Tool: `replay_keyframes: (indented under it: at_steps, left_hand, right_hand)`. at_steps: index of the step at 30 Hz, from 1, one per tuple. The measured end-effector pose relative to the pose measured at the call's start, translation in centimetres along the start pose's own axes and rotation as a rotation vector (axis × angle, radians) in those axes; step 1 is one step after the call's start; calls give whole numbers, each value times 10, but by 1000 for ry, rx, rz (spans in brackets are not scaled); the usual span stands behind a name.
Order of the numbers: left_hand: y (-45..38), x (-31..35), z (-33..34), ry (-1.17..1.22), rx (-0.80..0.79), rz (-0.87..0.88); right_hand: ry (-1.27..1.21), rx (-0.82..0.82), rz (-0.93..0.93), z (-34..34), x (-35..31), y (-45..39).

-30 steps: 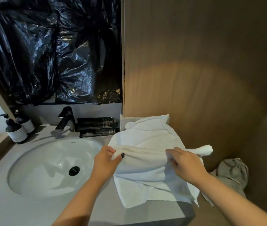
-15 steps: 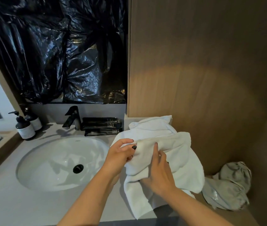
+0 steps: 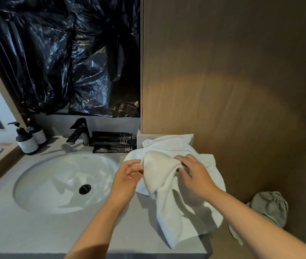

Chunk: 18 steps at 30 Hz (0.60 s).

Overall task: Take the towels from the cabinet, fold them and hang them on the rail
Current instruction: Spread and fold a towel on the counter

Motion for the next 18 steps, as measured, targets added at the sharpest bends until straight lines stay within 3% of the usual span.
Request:
replay_keyframes:
  at_steps: [4,10,13,15,18]
  left_hand:
    - [1,6,3,-61,16,77]
    - [13,38,36,-146,-217,155]
    - [22,57,54,-117,-284,171]
    - [27,68,59,-69,-275,152]
    - [29,88,55,-2,-133,169]
  right_hand:
    - [-140,-84,43,-27,-12,-16]
    - [-400,-134,119,-79,-51,-25]
    - [-583,-78,149,-94,-71,-25]
    - [-621,7,190,-99,-76,-23]
    - [-522,91,267,-102,-77,-21]
Point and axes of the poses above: each hand's wrist, its own y-axis away from the middle knuckle, its own z-axis out of the palm, x = y × z, the point moved 7 cm from there along -y, towards the middle knuckle, and after that the axes turned 7 degrees about -z, right-handed, at the moved point
